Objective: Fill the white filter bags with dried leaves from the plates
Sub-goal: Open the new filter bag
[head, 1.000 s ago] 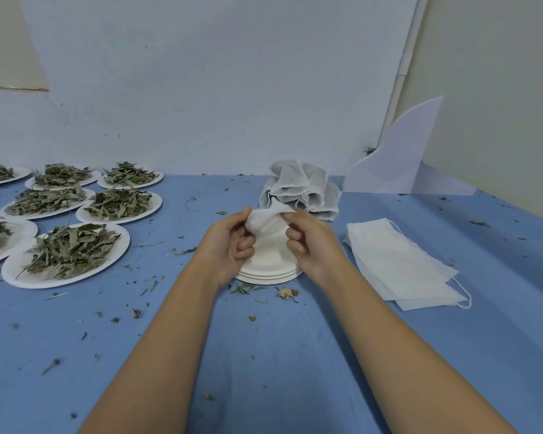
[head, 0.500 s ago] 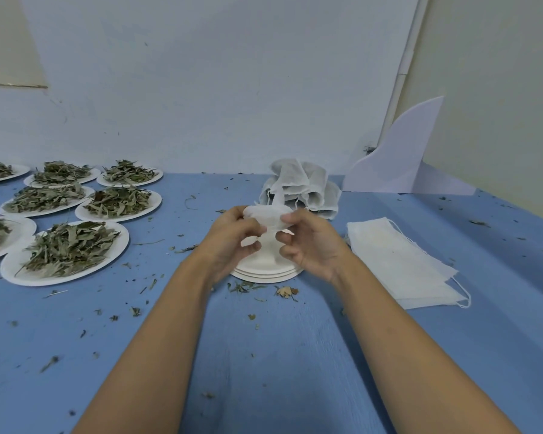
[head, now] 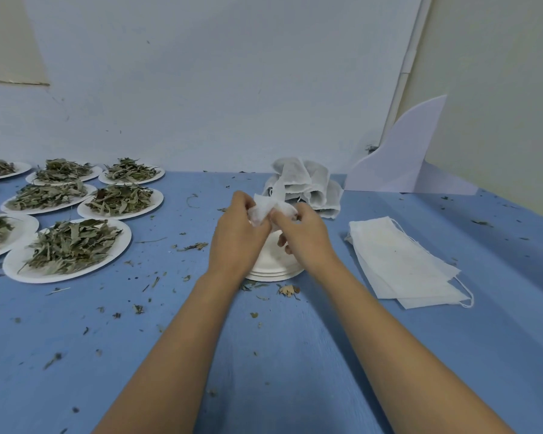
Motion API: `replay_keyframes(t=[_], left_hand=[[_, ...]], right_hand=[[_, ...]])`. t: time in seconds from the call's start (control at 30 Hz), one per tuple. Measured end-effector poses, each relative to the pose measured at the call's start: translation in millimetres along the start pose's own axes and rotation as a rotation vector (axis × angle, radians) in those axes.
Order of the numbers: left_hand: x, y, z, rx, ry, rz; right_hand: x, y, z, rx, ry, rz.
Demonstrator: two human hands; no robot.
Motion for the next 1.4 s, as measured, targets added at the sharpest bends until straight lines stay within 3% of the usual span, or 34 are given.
replay_keyframes(t=[0.2, 0.33, 0.47, 0.53, 0.63, 0.73, 0.87, 0.93, 1.07, 1.17, 1.23, 1.3, 1.4], left_hand=[[2, 3, 4, -0.072, -0.153, 0.092], [3, 7, 11, -0.060, -0.148, 0.135], [-9, 15, 18, -0.112, -0.339, 0.009], [-7, 14, 19, -0.135, -0.368, 0.022], [4, 13, 19, -0.128, -0.302, 0.097], [4, 12, 19, -0.094, -0.256, 0.143], [-5, 10, 21, 0.059, 0.213, 0.215], [-4, 10, 21, -0.015, 0.072, 0.202], [-1, 8, 10, -0.095, -0.520, 0.041], [2, 6, 11, -0.148, -0.654, 0.034], [2, 5, 9, -0.112, -0.629, 0.046], [4, 3, 0, 0.014, -0.501, 0.067], [13, -1, -21, 0.310, -0.030, 0.165]], right_hand=[[0, 7, -7, 0.251, 0.409, 0.231], [-5, 8, -6, 0.253, 0.668, 0.211], [-3, 9, -14, 0.237, 0.577, 0.274], [3, 9, -14, 0.287, 0.627, 0.277], [8, 8, -7, 0.302, 0.738, 0.258], [8, 6, -8, 0.226, 0.583, 0.277], [1, 11, -8, 0.232, 0.632, 0.203], [1, 13, -8, 0.250, 0.633, 0.199], [6, 8, -10, 0.292, 0.615, 0.275], [8, 7, -2, 0.257, 0.586, 0.304], [7, 5, 1, 0.246, 0.570, 0.287], [5, 1, 4, 0.292, 0.524, 0.128], [3, 3, 11, 0.228, 0.299, -0.151]])
Point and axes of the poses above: each hand's wrist, its own y-axis away from the middle knuckle, its own x-axis out of the back of the hand, z = x × y, the point moved 3 cm from there along -y, towards the middle knuckle, and after that the axes turned 11 degrees about y, right-handed, at the moved point
